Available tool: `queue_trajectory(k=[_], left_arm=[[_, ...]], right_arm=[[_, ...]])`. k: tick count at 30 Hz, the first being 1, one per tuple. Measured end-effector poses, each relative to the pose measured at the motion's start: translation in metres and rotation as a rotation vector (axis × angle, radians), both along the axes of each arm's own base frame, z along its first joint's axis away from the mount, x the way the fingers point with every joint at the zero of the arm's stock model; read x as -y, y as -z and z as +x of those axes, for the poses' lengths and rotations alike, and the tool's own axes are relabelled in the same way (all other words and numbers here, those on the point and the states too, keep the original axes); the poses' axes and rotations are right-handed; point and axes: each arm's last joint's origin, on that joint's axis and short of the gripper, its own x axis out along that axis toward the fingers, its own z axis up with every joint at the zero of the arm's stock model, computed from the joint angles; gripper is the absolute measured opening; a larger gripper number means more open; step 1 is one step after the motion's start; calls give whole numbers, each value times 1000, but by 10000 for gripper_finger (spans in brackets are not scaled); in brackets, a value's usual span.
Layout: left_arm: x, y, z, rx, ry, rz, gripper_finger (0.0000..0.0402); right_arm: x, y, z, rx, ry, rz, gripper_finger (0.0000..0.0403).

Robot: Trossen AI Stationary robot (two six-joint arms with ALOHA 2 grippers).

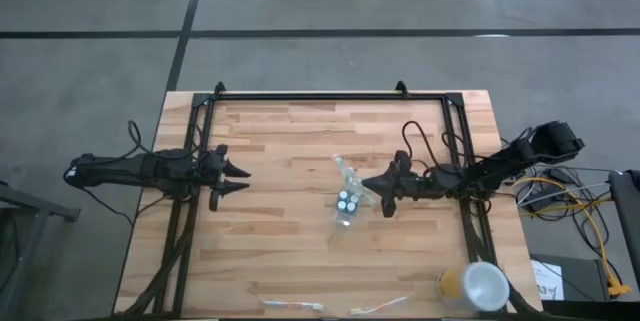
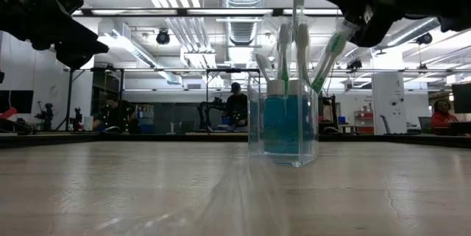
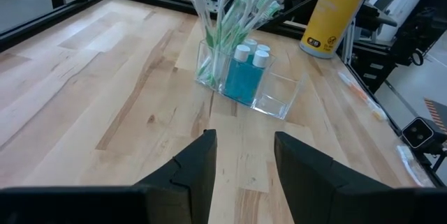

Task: Pick & Place toothbrushing station
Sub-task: Put the white green toothbrush into the back side of the transparent organizer

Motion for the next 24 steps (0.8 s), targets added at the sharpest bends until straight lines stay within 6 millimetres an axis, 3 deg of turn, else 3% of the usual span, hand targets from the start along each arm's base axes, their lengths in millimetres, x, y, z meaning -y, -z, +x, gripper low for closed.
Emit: queue_trajectory(k=[11,24], left_arm=[[0,0,0,0,4,-1,149],[0,0,0,0,3,-1,149]], right_arm=[[-1,-19,-2,174,-32,-19,8],[-5,-9,0,76,-101,140,8]])
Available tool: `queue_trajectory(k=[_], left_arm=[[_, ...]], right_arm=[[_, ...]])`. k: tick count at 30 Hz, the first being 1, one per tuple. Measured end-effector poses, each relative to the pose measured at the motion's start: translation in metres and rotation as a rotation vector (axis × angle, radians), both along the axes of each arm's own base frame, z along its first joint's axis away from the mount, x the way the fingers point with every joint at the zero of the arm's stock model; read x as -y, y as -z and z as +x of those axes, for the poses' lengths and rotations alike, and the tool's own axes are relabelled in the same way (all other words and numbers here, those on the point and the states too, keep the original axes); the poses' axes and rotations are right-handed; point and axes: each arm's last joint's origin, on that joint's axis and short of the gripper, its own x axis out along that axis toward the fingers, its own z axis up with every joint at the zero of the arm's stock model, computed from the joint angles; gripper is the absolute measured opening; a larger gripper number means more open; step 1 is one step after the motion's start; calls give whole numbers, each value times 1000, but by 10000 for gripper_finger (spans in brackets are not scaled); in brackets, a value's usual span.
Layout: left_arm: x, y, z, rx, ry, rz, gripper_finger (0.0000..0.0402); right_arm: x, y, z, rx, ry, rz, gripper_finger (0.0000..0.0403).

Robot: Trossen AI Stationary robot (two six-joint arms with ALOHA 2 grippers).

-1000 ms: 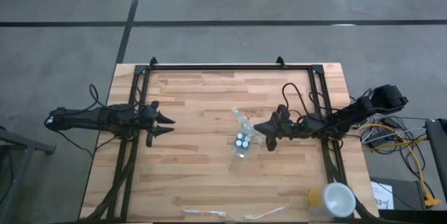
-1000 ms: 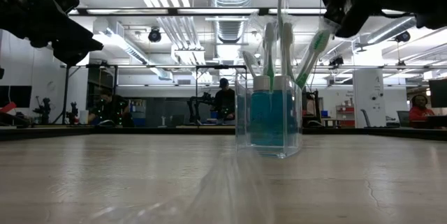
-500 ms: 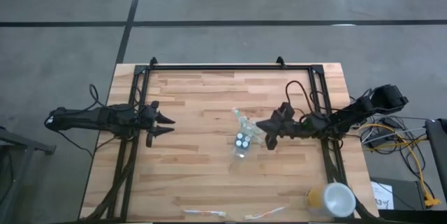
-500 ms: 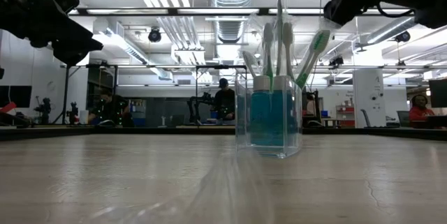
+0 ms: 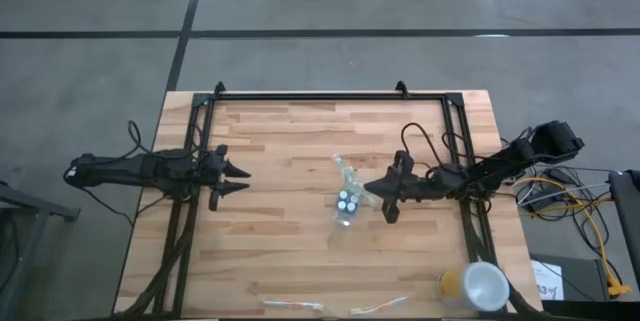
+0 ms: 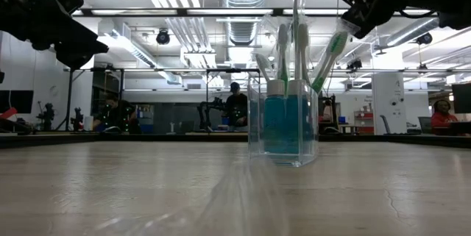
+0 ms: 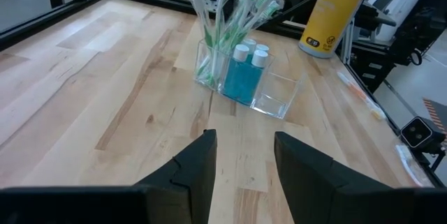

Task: Pick & Place toothbrushing station
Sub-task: Put the white green toothbrush into the back side of the transparent organizer

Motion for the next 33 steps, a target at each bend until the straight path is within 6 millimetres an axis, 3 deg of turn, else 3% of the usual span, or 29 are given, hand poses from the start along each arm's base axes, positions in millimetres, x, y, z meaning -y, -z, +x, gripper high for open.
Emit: queue_trajectory(k=[16,33], left_arm=[[0,0,0,0,-4,1,149],[0,0,0,0,-3,1,149]], right_arm=[[5,23,2,-228,123,-59,8],[5,36,1,-363,120,-106,9]])
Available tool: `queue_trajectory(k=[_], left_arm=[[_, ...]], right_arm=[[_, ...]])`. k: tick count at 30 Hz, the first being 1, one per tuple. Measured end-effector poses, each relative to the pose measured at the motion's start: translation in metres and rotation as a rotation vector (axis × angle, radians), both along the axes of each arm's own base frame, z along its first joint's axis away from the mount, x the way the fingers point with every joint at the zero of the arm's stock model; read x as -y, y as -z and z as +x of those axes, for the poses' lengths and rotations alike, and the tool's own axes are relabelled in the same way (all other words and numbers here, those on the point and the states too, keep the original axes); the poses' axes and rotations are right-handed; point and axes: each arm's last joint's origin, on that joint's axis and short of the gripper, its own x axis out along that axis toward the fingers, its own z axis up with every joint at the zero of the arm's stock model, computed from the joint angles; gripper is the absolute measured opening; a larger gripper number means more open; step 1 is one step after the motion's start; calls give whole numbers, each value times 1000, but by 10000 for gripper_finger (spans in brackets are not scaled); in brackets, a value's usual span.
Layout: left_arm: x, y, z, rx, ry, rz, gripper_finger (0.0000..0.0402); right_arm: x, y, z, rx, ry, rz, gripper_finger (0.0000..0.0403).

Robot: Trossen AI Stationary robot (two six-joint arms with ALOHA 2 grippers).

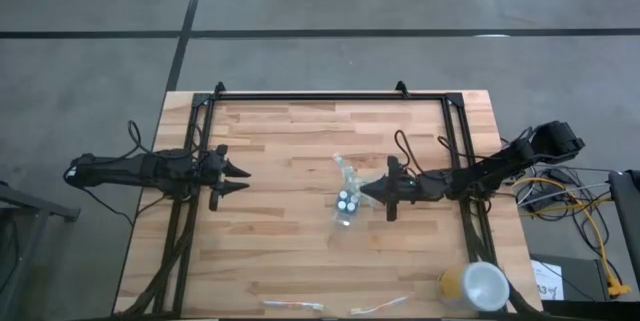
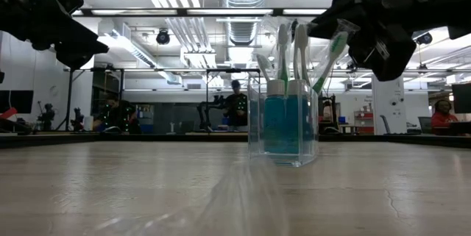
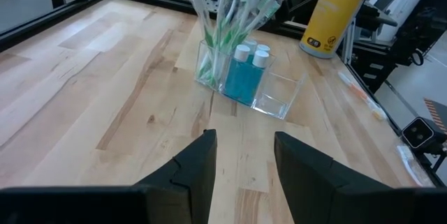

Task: Pick & Place toothbrushing station
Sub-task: Put the white green toothbrush into the back side of the transparent organizer

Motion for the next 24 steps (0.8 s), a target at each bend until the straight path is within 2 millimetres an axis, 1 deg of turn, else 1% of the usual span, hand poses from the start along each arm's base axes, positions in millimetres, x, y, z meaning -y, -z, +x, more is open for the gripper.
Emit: queue_trajectory(k=[10,13,16,20,24], left_arm=[[0,0,0,0,3,-1,149],[0,0,0,0,3,-1,149],[0,0,0,0,3,-1,149],[0,0,0,0,3,-1,149],[0,0,0,1,3,-1,149]], right_arm=[[0,1,0,-15,-7,-33,9],[-1,1,0,-19,-34,-30,12],[-1,1,0,-21,-44,-28,27],[-1,1,0,-23,-43,-33,56],[-1,1,0,-19,-37,-72,82]])
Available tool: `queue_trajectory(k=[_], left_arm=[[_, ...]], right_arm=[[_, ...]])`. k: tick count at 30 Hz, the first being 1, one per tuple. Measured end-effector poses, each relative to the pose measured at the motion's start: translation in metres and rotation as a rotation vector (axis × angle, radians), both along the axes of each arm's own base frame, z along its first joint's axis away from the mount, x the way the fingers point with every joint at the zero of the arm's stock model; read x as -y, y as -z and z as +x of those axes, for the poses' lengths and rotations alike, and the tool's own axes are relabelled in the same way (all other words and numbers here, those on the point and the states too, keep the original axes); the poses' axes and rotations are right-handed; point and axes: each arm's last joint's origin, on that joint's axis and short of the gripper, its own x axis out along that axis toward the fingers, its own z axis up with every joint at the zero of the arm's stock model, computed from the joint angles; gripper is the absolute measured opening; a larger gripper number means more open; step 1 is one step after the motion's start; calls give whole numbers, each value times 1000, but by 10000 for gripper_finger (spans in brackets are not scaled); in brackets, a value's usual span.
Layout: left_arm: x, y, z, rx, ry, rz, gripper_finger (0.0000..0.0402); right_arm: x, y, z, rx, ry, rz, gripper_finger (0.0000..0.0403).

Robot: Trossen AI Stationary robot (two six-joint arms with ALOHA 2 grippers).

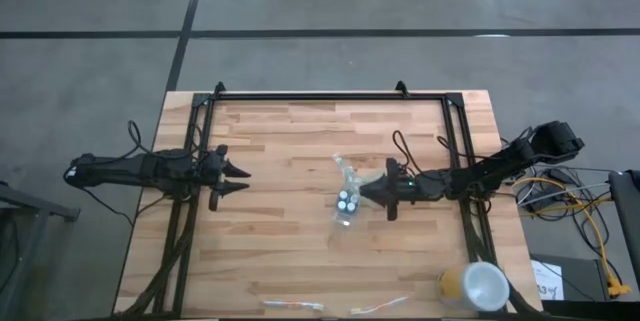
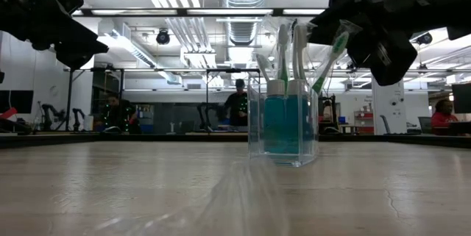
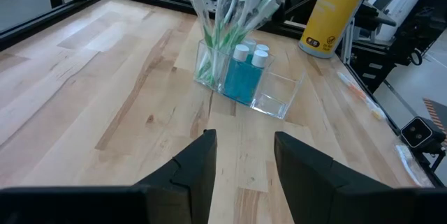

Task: Pick & Place toothbrushing station
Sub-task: Put the white green toothbrush into the back side of the transparent organizer, then put the right white orange toothbrush into the front side of the transparent organizer

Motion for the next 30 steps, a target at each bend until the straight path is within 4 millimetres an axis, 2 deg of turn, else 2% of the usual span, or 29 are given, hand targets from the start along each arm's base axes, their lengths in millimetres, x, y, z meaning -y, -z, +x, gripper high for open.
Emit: queue_trajectory(k=[9,24,30], left_arm=[[0,0,0,0,0,0,149],[0,0,0,0,-3,1,149],[0,0,0,0,-3,1,149]], right_arm=[[2,-10,-2,56,25,-84,105],[4,-32,-12,155,11,-254,102],[6,-45,-20,206,12,-392,93]])
